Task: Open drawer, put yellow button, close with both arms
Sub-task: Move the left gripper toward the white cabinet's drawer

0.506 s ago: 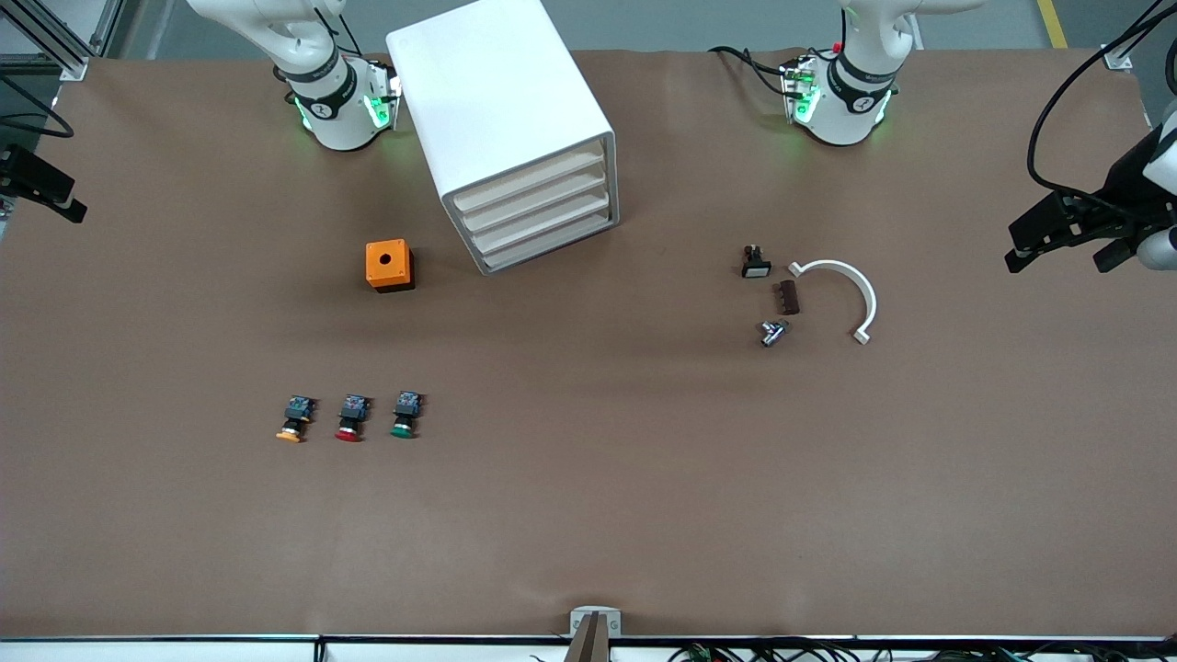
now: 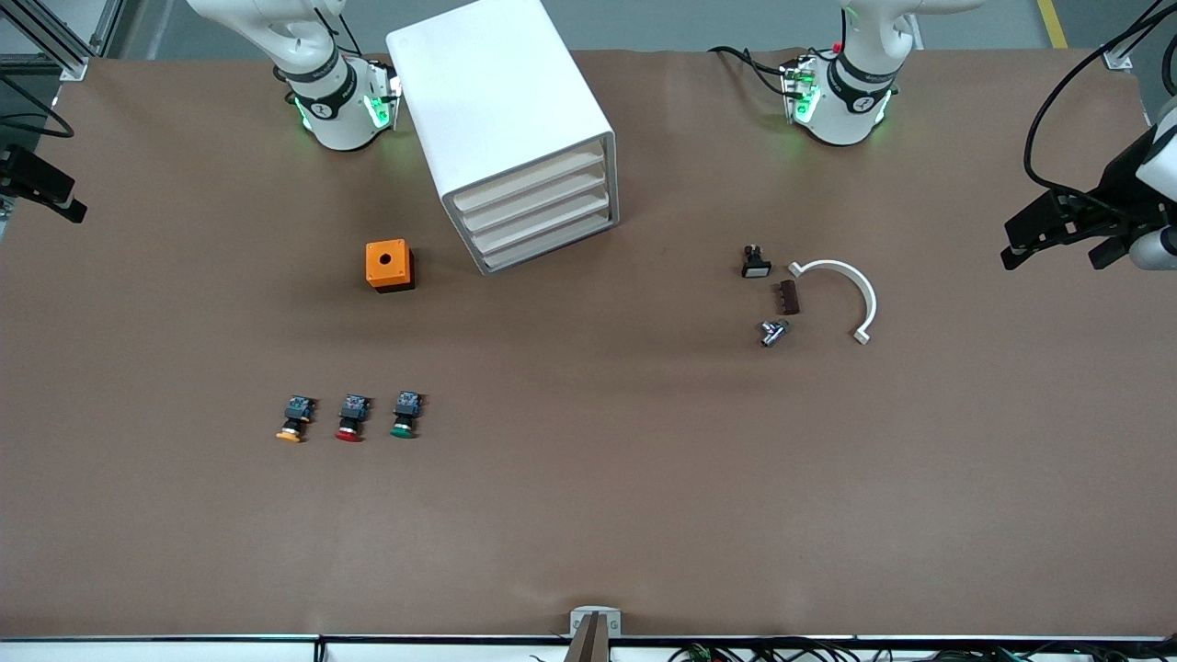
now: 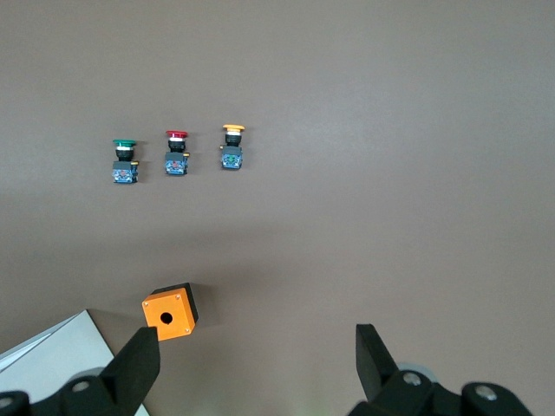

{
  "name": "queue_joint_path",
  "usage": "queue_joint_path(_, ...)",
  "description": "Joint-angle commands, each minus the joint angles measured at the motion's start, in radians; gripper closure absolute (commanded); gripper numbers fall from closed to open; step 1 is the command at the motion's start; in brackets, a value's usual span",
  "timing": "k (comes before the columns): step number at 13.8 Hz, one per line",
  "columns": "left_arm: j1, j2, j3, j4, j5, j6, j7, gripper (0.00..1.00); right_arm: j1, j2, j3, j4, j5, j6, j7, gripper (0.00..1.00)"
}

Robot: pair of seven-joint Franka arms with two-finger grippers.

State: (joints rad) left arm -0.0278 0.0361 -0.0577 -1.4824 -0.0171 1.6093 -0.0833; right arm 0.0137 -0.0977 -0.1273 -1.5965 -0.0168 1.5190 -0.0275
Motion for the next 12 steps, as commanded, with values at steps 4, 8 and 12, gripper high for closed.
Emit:
queue_joint_path(4,0.005,0.125,0.002,0.03,0.009,0.009,-0.018,0.0,0.002,-0.024,0.002,-0.02,-0.008,0.001,-0.005,0.0)
queue_joint_path(8,-0.014,0.212,-0.008,0.03,-0.006,0.009,-0.246,0.0,0.0,-0.024,0.002,-0.02,-0.006,0.003,-0.005,0.0)
queue_joint_path(12,-0.079,0.268,-0.028,0.042,-0.096,0.009,-0.497,0.0,0.003,-0.025,0.002,-0.02,-0.003,0.004,-0.003,0.0)
